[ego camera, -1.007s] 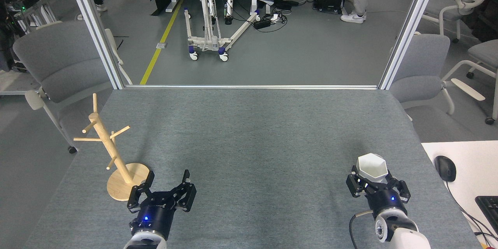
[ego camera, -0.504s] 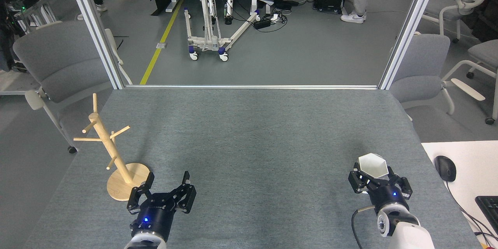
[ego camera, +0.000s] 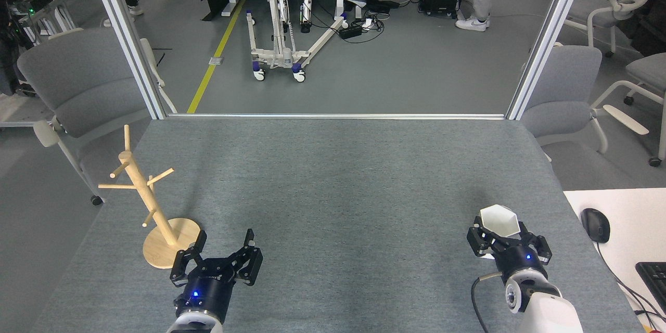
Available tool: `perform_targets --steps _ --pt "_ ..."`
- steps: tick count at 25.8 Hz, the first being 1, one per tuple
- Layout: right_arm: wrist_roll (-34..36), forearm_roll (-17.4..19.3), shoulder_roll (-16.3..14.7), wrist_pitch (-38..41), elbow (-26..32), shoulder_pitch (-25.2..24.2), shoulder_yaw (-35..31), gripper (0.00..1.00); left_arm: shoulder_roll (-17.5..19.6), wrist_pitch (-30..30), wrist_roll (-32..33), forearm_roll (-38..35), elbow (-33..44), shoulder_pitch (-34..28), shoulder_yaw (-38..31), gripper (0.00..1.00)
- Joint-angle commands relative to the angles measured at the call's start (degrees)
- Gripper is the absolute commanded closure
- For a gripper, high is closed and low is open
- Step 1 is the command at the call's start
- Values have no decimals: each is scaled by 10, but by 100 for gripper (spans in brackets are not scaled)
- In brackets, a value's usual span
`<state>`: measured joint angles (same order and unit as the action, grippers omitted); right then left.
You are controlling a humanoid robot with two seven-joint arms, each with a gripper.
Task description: Hang cup on storage rack
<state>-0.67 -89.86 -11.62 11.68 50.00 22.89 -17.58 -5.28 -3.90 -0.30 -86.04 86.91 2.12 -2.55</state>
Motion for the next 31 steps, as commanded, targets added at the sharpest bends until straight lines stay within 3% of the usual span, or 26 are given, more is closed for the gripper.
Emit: perform_targets --steps 1,31 --pt "1 0 -1 -1 -4 3 0 0 1 -1 0 0 4 0 0 1" --pt "2 0 0 -4 -23 20 3 0 -5 -23 0 0 31 1 2 1"
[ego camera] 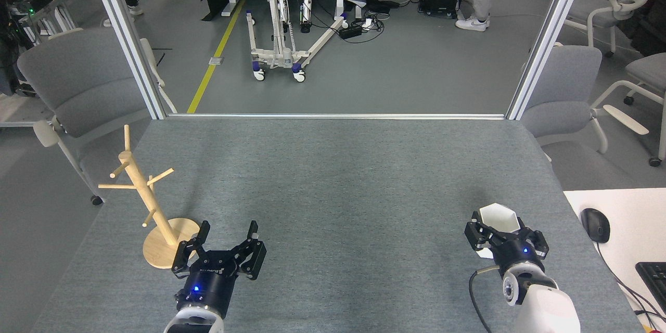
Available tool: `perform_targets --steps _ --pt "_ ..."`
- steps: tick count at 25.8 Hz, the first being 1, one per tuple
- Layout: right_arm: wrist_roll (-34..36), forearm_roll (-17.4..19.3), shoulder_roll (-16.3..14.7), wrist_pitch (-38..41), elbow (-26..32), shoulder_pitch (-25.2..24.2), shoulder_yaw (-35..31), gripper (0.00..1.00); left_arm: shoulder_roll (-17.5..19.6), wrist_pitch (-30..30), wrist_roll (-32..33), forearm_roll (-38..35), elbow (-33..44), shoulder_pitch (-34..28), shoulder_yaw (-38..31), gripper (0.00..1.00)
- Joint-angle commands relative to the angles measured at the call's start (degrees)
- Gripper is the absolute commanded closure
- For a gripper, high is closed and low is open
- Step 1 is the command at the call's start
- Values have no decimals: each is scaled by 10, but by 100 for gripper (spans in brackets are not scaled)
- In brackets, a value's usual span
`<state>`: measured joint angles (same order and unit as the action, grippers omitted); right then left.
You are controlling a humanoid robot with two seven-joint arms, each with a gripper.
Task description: Hang cup on storage rack
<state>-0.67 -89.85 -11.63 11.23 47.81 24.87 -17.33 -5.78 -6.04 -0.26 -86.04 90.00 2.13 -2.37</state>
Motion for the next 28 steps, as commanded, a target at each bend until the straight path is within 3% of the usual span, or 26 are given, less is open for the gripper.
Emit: perform_targets --steps 1,12,13,16,18,28 --pt "2 0 0 0 -1 0 0 0 0 -1 0 0 0 1 0 1" --pt "15 -5 5 -2 -2 0 0 2 0 -1 0 0 0 0 0 1" --pt "22 -12 5 -2 -2 0 0 4 0 -1 0 0 0 0 0 1" --pt "28 -19 6 -2 -2 0 -1 26 0 -1 0 0 0 0 0 1" --pt "28 -19 6 -2 -2 0 0 31 0 0 1 0 0 0 0 1" --pt "28 -20 6 2 -3 0 0 31 0 0 1 0 2 0 0 1"
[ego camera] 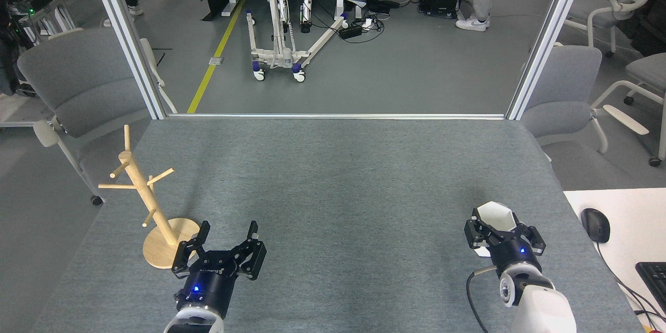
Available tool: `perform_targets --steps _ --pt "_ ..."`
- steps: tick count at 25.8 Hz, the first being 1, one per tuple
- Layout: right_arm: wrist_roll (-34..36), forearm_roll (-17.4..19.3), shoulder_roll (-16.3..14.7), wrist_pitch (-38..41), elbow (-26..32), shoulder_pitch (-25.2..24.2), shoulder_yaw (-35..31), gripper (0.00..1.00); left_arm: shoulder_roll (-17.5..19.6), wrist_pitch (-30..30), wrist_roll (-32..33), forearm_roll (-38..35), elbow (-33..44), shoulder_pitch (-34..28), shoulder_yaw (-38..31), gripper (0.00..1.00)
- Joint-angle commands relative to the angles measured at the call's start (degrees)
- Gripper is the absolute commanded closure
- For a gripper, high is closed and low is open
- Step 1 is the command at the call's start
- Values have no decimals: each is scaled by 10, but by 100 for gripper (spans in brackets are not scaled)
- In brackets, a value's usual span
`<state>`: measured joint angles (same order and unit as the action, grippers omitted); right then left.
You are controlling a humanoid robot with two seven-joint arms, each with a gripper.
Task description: Hang cup on storage rack
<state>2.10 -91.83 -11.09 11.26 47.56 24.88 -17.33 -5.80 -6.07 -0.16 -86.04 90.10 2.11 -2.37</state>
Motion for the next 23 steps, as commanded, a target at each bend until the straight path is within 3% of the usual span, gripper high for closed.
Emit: perform_targets --steps 1,5,7,11,16,19,23 --pt "0 0 0 2 0 0 0 31 0 0 0 0 1 0 0 1" --pt "0 0 -1 5 0 0 0 35 0 0 0 0 2 0 0 1" --pt "0 0 -1 6 0 0 -1 45 0 0 0 0 2 0 0 1" --pt "-3 2 -2 8 1 1 -3 76 -1 0 0 0 -3 1 0 1" --pt "-17 1 -5 8 12 7 -3 94 -8 0 0 0 2 2 0 1" --pt "-47 2 -5 10 53 10 -3 97 -8 0 -1 0 -3 0 0 1" --pt "-162 11 -1 25 139 10 -8 99 -7 -1 -1 0 1 0 0 1"
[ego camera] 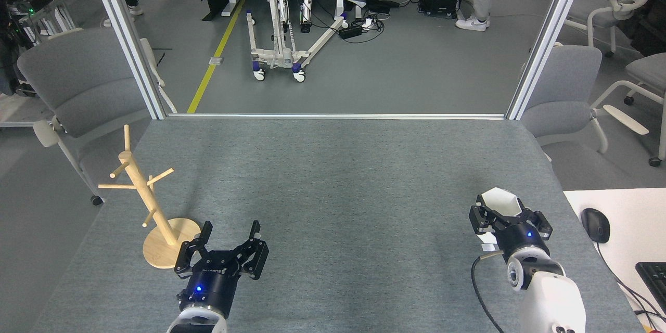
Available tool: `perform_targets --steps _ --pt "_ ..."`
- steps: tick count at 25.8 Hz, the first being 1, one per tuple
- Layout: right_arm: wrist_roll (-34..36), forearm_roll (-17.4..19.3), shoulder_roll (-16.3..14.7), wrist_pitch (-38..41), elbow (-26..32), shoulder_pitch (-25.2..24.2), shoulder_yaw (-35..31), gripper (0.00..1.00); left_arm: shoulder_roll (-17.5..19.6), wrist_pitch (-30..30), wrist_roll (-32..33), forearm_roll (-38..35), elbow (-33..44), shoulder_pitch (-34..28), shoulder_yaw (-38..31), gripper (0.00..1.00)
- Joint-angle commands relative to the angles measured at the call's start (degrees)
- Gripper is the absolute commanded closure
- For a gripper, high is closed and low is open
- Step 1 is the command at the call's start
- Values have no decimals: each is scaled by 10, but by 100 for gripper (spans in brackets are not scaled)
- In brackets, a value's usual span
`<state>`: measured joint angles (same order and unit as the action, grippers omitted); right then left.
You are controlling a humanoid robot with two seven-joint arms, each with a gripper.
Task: Hang cup on storage rack
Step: 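Lift the cup and carry it toward the left gripper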
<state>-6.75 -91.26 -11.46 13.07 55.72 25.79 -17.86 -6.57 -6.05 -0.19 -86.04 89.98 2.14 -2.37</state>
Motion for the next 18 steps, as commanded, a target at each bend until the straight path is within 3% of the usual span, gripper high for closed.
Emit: perform_targets --steps 1,5,10,16,18 --pt "-100 8 3 6 76 0 -2 99 1 -1 -1 0 2 1 0 1" --pt "-179 23 7 4 160 0 -11 100 1 -1 -2 0 2 1 0 1" --pt "-287 73 8 5 266 -5 -10 100 1 -1 -2 0 2 2 0 1" --pt "-317 73 57 -20 367 -11 2 100 3 -2 -2 0 2 5 0 1" --pt "-317 73 62 -50 385 -10 36 100 4 -2 -2 0 2 5 0 1"
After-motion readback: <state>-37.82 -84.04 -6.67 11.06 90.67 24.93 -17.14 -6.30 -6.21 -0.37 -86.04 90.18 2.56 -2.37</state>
